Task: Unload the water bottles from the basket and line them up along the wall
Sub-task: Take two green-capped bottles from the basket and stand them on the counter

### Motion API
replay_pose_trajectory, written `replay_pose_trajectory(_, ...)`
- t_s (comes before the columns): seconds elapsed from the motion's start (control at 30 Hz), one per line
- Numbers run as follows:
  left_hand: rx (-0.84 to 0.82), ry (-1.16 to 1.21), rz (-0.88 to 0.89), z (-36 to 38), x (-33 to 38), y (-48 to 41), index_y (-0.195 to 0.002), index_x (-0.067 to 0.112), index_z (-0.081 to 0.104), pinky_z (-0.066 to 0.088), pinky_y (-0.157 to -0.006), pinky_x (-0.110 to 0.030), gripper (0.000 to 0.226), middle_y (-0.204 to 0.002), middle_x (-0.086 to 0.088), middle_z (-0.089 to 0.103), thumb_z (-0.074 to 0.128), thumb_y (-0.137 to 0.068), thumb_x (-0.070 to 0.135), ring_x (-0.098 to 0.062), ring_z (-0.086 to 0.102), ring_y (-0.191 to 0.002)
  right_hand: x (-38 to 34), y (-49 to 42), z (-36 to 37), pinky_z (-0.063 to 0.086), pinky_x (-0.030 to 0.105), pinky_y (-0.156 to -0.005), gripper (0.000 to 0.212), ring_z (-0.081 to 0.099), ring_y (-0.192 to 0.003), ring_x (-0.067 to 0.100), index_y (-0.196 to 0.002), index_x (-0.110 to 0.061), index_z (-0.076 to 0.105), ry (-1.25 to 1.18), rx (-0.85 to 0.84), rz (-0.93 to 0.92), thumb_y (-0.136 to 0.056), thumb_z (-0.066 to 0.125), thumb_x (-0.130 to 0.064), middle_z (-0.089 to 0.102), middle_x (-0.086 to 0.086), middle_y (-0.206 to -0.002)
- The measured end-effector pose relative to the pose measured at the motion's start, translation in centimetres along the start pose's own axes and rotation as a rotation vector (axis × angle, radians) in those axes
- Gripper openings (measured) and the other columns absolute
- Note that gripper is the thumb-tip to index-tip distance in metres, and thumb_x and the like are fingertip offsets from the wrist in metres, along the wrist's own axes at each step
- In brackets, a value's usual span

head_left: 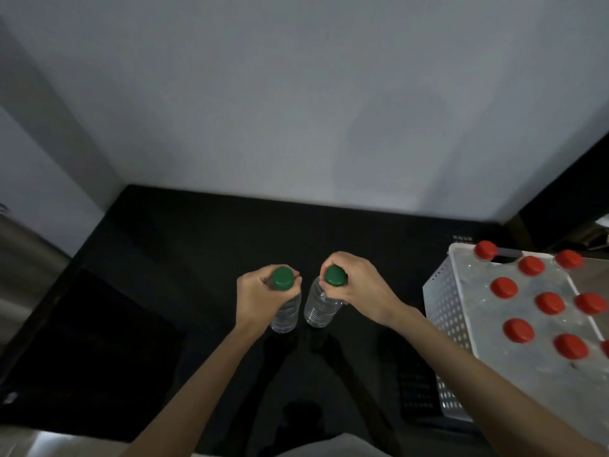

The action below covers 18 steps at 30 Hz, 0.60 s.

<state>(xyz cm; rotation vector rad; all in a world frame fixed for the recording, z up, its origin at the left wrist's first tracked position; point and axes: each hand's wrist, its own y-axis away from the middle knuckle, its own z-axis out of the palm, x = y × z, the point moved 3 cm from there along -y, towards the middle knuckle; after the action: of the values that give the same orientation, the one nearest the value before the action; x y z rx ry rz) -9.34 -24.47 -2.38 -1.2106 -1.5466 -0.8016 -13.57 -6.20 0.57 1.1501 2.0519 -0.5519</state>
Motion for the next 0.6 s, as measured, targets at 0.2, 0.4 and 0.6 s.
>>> replay_pose_trajectory(0.2,-0.049,0.035,0.011,-0.4,-2.1,-1.1,-0.082,0.021,0.075,0.053,-0.076,-0.015,0.027,-0.082,0.012,0.076,0.083,-0.069,-0.001,-0.002,0.071,-0.082,1.0,-0.9,1.4,0.051,0.036,-0.073,0.012,0.058,-0.079,0.008,-0.086,-0.023,0.060,0.068,-0.061,0.006,-0.081,0.070,-0.022,0.058,-0.009,-0.087)
replay_pose_trajectory(0.4,-0.174,0.046,0.024,0.3,-2.2,-1.1,-0.094,0.014,0.073,0.050,-0.088,-0.017,0.022,-0.100,0.007,0.074,0.076,-0.077,0.001,-0.002,0.068,-0.099,1.2,-0.7,2.0,0.051,0.037,-0.072,0.012,0.057,-0.079,0.009,-0.090,-0.031,0.057,0.048,0.019,0.052,-0.081,0.064,-0.035,0.054,-0.009,-0.090)
replay_pose_trajectory(0.6,-0.255,-0.083,-0.100,0.2,-1.8,-0.8,-0.125,0.024,0.061,0.045,-0.101,-0.021,0.043,-0.120,0.012,0.064,0.071,-0.084,0.016,0.004,0.058,-0.109,0.6,0.4,1.1,0.053,0.033,-0.077,0.030,0.055,-0.087,0.005,-0.115,-0.033,0.049,0.220,-0.038,0.118,-0.089,0.060,-0.044,0.049,-0.014,-0.106)
